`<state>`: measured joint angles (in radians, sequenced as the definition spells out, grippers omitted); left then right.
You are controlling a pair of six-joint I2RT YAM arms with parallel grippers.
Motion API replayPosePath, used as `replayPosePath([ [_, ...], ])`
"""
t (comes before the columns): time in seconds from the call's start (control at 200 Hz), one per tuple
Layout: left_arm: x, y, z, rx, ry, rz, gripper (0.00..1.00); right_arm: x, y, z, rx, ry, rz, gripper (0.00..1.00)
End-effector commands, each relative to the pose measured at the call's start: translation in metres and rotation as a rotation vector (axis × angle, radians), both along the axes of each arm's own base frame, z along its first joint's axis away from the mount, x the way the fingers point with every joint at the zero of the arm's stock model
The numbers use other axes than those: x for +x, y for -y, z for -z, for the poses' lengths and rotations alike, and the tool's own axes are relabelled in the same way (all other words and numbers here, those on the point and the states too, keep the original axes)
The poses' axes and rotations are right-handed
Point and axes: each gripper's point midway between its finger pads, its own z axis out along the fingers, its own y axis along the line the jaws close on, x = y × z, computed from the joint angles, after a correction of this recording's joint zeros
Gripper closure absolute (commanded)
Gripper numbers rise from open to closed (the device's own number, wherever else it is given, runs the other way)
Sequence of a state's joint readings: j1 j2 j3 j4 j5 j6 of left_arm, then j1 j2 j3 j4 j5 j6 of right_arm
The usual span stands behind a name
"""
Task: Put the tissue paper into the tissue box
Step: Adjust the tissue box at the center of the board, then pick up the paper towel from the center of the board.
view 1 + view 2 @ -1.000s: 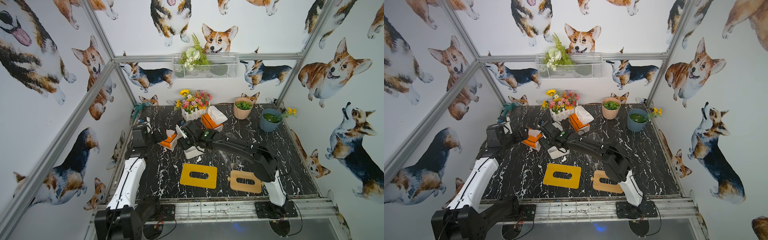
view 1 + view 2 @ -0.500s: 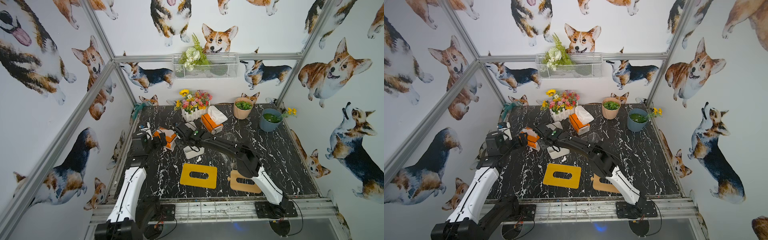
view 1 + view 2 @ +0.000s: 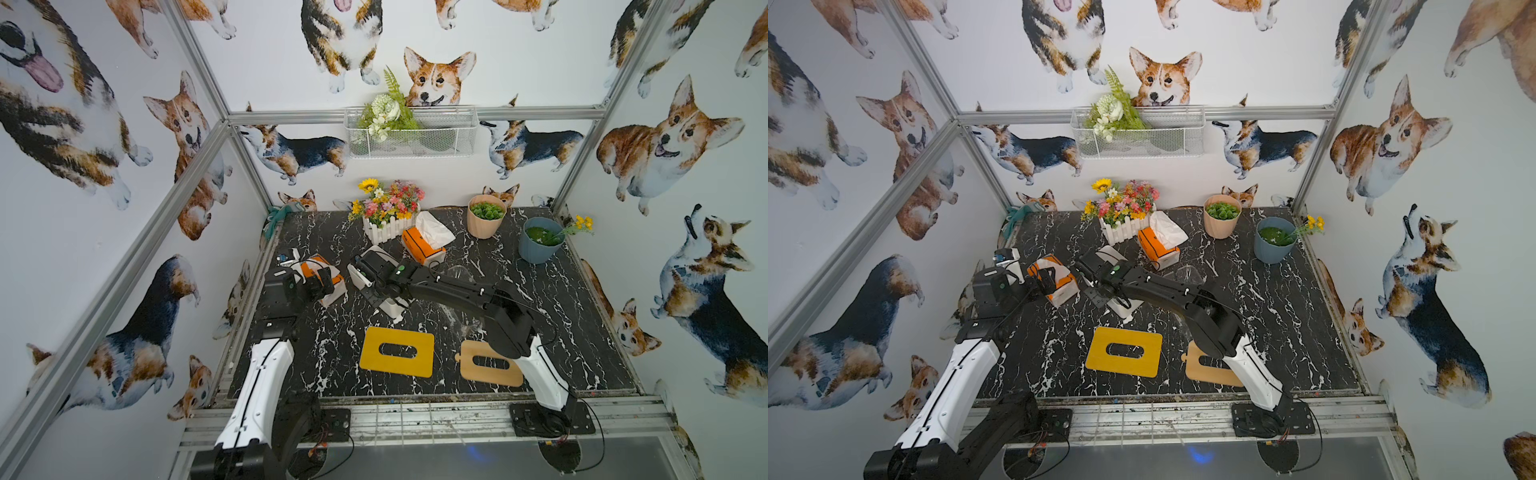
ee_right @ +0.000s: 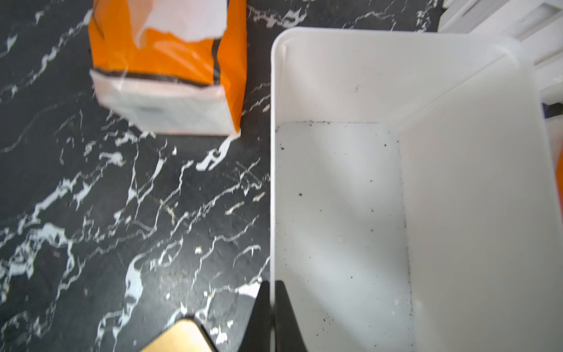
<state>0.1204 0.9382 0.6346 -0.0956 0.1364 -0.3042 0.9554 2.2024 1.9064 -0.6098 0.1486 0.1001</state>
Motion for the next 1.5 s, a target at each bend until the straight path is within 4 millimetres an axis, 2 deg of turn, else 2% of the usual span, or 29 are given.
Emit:
replayPosePath([
  [0.0, 0.003, -0.001, -0.009, -0.06, 0.035, -0.033, 0.0, -0.019, 0.01, -0.006, -0.048, 0.019, -0.161, 1.0],
  [0.145, 0.004, -0.008, -0.005, -0.125, 0.016, -0.097, 0.0, -0.04, 0.026, -0.007, -0.081, 0.065, -0.34, 1.0],
  [0.32, 0.007, -0.019, 0.014, -0.177, -0.082, -0.187, 0.0, -0.06, 0.021, -0.012, -0.01, 0.081, -0.527, 1.0],
  [0.395, 0.01, -0.025, 0.022, -0.185, -0.127, -0.224, 0.01, -0.063, 0.018, -0.013, 0.017, 0.097, -0.588, 1.0],
  [0.445, 0.009, -0.026, 0.034, -0.189, -0.172, -0.243, 0.02, -0.064, 0.017, -0.013, 0.03, 0.108, -0.617, 1.0],
  [0.46, 0.016, -0.028, 0.021, -0.189, -0.147, -0.245, 0.02, -0.064, 0.017, -0.013, 0.032, 0.111, -0.629, 1.0],
  [0.676, 0.027, -0.04, 0.039, -0.179, -0.227, -0.318, 0.1, -0.059, 0.015, -0.016, 0.047, 0.123, -0.685, 0.93],
  [0.801, 0.037, -0.044, 0.046, -0.175, -0.256, -0.335, 0.14, -0.055, 0.015, -0.027, 0.058, 0.14, -0.67, 0.79],
  [0.836, 0.04, -0.045, 0.049, -0.177, -0.265, -0.342, 0.15, -0.054, 0.015, -0.032, 0.068, 0.145, -0.664, 0.72],
  [1.026, 0.052, -0.048, 0.062, -0.176, -0.309, -0.371, 0.2, -0.057, 0.02, -0.078, 0.163, 0.194, -0.626, 0.45],
  [1.146, 0.056, -0.048, 0.071, -0.168, -0.334, -0.398, 0.25, -0.07, 0.027, -0.115, 0.272, 0.213, -0.596, 0.31],
  [1.221, 0.056, -0.048, 0.078, -0.164, -0.358, -0.419, 0.26, -0.084, 0.037, -0.135, 0.356, 0.221, -0.571, 0.12],
  [1.266, 0.057, -0.046, 0.082, -0.161, -0.369, -0.422, 0.27, -0.093, 0.044, -0.143, 0.406, 0.228, -0.555, 0.04],
  [1.321, 0.057, -0.045, 0.086, -0.163, -0.383, -0.43, 0.28, -0.104, 0.054, -0.152, 0.463, 0.236, -0.536, 0.0],
  [1.496, 0.059, -0.044, 0.099, -0.155, -0.417, -0.457, 0.32, -0.137, 0.093, -0.165, 0.613, 0.254, -0.46, 0.0],
])
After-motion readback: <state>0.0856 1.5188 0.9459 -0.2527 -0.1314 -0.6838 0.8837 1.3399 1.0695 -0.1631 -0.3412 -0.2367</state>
